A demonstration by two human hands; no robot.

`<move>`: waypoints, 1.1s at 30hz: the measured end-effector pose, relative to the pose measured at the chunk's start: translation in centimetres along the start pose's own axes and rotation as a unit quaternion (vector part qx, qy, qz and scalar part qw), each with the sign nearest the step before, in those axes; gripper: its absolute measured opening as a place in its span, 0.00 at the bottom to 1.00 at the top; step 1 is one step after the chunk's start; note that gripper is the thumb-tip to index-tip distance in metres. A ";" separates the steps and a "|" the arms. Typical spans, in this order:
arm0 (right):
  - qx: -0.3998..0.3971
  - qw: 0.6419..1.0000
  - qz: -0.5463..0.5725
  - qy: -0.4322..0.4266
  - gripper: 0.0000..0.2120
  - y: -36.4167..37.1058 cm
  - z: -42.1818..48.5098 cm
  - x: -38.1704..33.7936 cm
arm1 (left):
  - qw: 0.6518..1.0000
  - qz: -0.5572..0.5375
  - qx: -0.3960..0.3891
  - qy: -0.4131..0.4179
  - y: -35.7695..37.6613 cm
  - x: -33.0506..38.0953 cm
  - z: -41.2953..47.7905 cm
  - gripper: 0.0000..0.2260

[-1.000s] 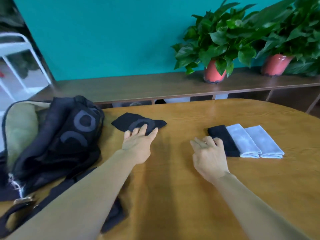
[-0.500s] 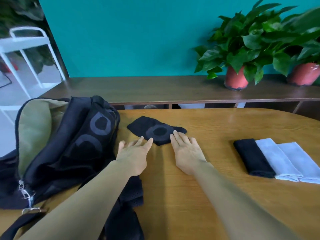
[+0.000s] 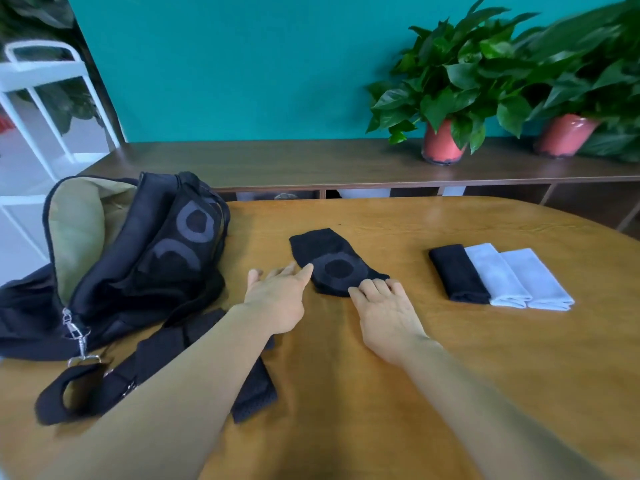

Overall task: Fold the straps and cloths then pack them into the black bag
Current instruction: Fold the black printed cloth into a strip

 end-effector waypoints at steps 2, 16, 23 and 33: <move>0.005 1.000 0.001 0.003 0.23 -0.5 -2.7 -0.6 | 1.000 -0.005 -0.005 0.006 0.4 1.2 -1.8 0.35; 0.075 0.973 0.046 0.212 0.14 -2.9 -13.7 0.4 | 0.994 -0.027 0.098 -0.044 3.4 5.9 -9.9 0.10; 0.088 0.968 0.075 0.221 0.13 -2.5 -12.7 0.7 | 0.982 -0.142 0.109 -0.059 3.8 7.0 -9.7 0.10; 0.146 0.965 0.096 0.198 0.12 -2.5 -10.5 0.0 | 0.935 -0.315 0.154 -0.057 3.9 7.1 -8.6 0.08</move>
Point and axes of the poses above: each hand's wrist, its own z-axis towards the middle knuckle, its own y-axis out of the palm, x = y × z, the point moved 2 cm from there along z, towards the middle knuckle, and after that the axes turned 11 degrees about -y, right-handed, at the moved point
